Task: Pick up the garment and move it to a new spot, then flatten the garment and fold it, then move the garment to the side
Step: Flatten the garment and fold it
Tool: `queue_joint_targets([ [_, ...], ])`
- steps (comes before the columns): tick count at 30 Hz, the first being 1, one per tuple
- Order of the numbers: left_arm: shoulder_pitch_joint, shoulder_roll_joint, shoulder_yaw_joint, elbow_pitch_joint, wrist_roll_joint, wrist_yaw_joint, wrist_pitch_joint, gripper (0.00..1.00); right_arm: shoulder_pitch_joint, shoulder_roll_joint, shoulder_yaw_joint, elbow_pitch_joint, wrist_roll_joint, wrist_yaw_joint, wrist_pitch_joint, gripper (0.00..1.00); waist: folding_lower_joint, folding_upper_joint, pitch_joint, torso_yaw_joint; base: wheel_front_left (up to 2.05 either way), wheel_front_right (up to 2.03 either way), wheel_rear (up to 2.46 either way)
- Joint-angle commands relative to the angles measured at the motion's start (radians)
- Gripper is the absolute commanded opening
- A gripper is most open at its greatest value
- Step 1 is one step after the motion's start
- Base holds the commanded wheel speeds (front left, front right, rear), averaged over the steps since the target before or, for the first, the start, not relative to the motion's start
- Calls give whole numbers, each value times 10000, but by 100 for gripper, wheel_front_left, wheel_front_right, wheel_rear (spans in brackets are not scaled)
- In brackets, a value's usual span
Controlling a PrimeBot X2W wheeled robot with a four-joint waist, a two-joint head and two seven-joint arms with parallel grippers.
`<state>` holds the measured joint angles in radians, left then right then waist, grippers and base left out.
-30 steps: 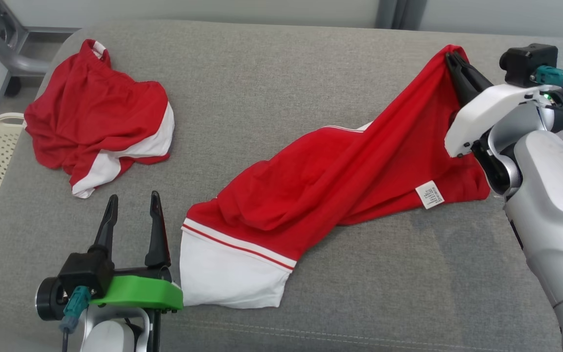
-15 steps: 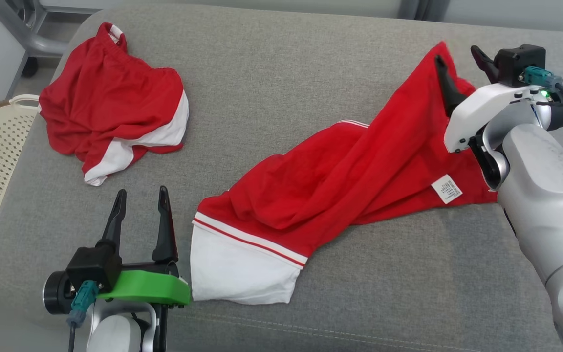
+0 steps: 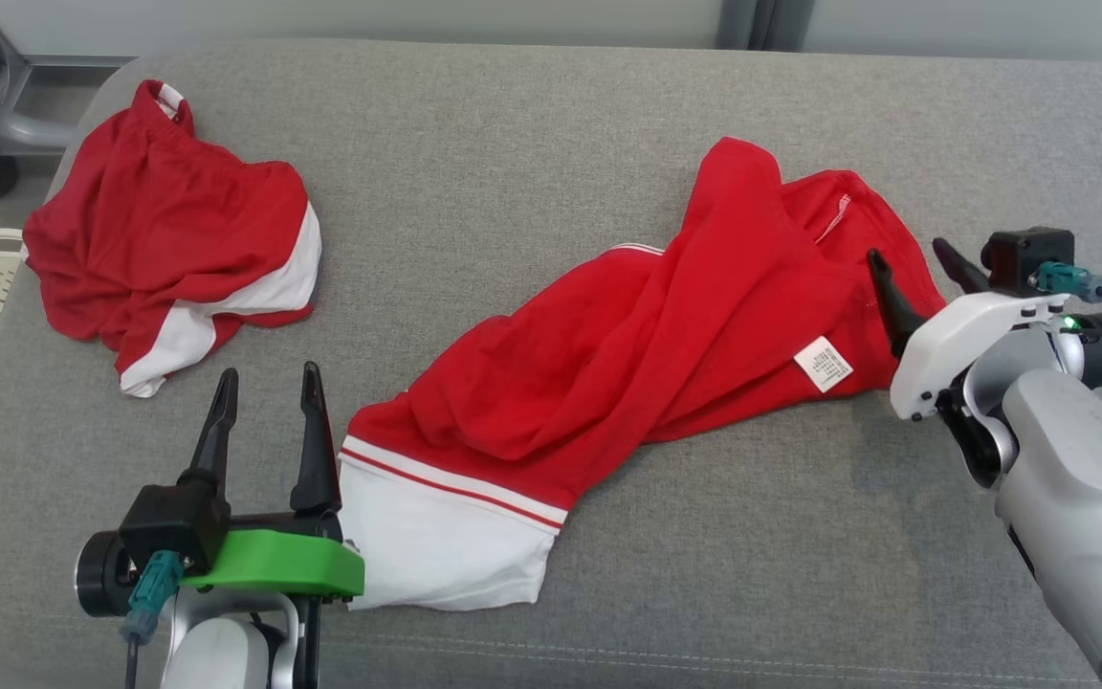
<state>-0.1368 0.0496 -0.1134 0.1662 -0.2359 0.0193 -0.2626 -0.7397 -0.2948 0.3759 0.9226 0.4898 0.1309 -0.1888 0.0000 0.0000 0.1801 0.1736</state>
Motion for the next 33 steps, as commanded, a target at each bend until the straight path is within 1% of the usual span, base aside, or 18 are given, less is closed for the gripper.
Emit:
queue_joint_targets([
  [1,88,18,60,-49,53,67,-25,100,182,-67,113,-192,105,-1,169,100,0,0,-3,-26,0,0,0],
  [5,122,16,145,-110,53,47,-25,100,577,-424,279,-692,477,-3,747,100,0,0,57,-45,0,0,0],
  [13,3,18,29,-147,-92,85,-25,100,877,-583,539,-1226,897,-3,1721,100,0,0,240,242,0,0,0],
  [16,-18,18,-13,-147,-142,94,-25,100,895,-689,537,-1325,915,-3,1851,100,0,0,299,337,0,0,0],
  [23,-93,18,-8,-169,-172,128,-25,100,766,-642,461,-1087,925,-3,2028,100,0,0,395,446,0,0,0],
  [27,-144,18,-24,-135,-118,84,-25,100,492,-455,438,-622,902,-3,2122,100,0,0,453,484,0,0,0],
  [32,-174,18,-20,-99,-74,17,-25,100,152,-197,532,-1,783,-3,1933,100,0,0,453,546,0,0,0],
  [33,-172,18,-27,-92,-78,10,-25,100,134,-177,586,62,785,-3,1926,84,0,0,452,556,0,0,0],
])
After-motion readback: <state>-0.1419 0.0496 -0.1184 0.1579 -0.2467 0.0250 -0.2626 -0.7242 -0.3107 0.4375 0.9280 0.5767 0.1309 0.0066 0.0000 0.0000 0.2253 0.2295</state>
